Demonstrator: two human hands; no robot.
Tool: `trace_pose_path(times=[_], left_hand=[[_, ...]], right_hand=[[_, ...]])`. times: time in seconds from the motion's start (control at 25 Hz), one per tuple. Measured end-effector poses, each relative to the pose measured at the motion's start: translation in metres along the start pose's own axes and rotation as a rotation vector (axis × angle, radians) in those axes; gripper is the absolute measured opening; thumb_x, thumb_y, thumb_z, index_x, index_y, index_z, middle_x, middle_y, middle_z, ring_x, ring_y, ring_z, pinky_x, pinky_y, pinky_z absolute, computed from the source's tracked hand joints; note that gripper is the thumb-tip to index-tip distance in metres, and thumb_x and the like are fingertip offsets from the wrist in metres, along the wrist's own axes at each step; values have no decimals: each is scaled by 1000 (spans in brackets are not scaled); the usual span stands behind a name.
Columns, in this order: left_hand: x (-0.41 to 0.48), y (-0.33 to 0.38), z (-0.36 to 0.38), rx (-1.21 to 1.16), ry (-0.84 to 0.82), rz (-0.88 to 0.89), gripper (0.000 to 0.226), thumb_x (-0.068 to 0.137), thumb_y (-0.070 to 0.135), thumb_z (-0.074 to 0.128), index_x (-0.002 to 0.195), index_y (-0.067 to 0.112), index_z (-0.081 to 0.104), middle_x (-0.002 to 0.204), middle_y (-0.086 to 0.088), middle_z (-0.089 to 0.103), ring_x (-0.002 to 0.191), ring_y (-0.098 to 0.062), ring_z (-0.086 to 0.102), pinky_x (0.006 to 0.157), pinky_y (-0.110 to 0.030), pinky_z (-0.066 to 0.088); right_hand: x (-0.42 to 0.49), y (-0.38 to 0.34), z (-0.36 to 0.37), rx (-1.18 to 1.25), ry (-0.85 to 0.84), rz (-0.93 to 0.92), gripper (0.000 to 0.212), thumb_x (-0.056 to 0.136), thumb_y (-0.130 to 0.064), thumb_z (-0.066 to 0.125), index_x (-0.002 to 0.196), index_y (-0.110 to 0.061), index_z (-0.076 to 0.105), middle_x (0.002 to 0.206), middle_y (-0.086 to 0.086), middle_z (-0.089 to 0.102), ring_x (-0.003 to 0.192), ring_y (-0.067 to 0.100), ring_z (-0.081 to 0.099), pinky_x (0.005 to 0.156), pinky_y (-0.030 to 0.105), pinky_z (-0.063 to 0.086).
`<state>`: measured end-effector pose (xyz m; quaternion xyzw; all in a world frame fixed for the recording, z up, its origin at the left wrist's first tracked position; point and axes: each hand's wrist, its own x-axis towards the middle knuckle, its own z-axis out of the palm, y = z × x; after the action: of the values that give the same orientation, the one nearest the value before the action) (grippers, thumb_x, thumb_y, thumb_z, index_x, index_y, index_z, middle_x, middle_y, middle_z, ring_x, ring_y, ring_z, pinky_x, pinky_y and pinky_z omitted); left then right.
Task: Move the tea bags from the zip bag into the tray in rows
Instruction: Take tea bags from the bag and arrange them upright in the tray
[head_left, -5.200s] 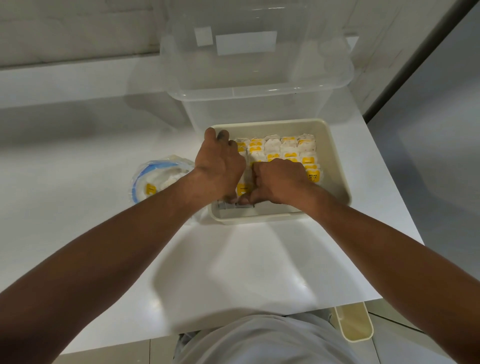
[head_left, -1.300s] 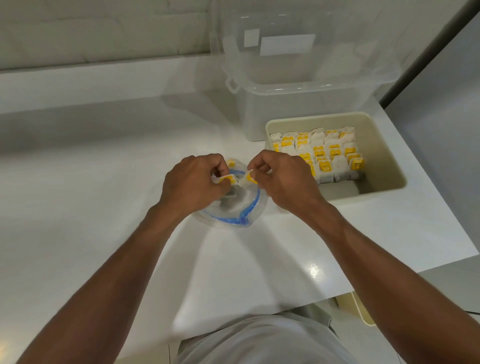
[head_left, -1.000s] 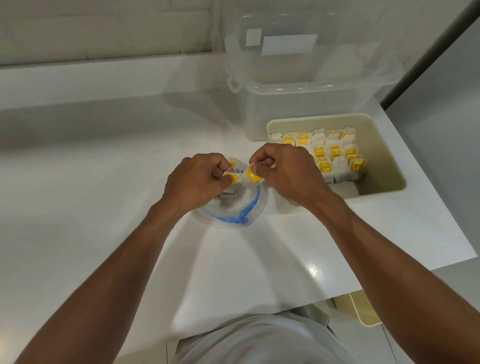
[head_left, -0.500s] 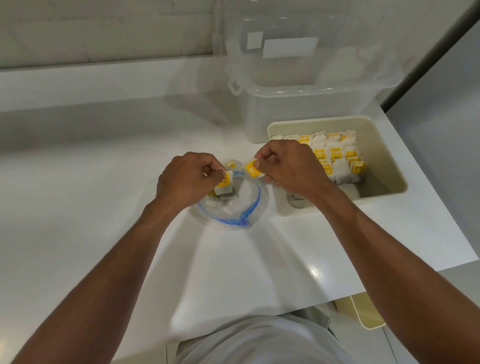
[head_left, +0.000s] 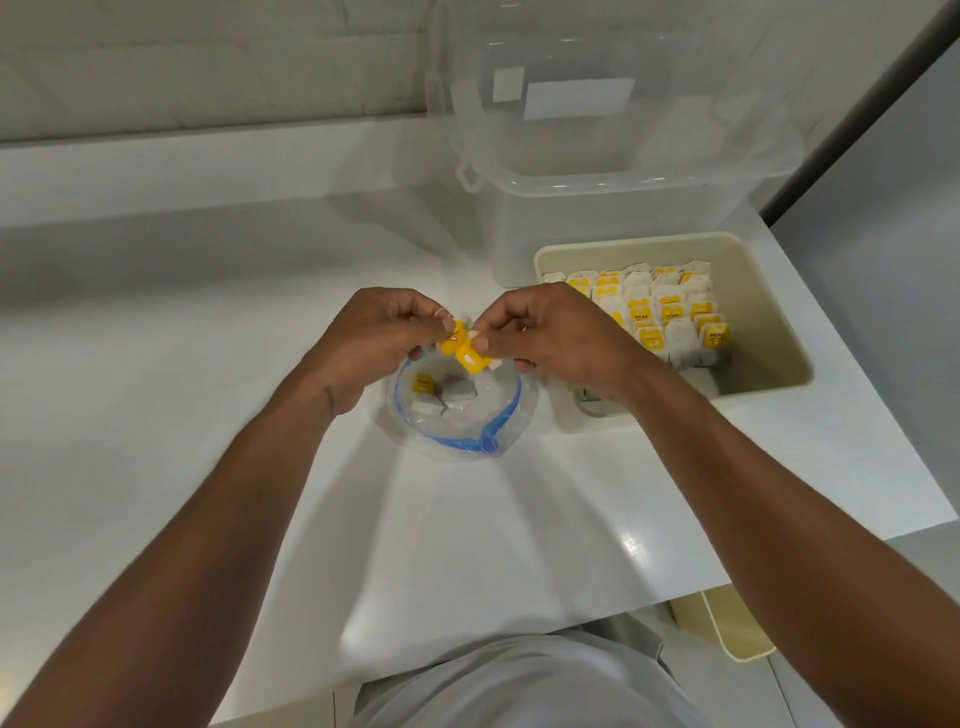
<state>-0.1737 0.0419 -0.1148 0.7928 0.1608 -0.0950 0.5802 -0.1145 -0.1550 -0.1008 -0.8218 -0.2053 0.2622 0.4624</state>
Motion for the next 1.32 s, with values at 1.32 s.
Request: trace_pose_path(times=[1.32], left_hand=[[16,48,21,542,56,367,9,85,39,72,81,31,70,83,16,71,72,-3,61,74,-32,53]], right_hand=[[-10,6,-69,-329,92,-70,12,81,-18,70,89,-25,74,76,-9,69,61,-5,57,53,5,37]])
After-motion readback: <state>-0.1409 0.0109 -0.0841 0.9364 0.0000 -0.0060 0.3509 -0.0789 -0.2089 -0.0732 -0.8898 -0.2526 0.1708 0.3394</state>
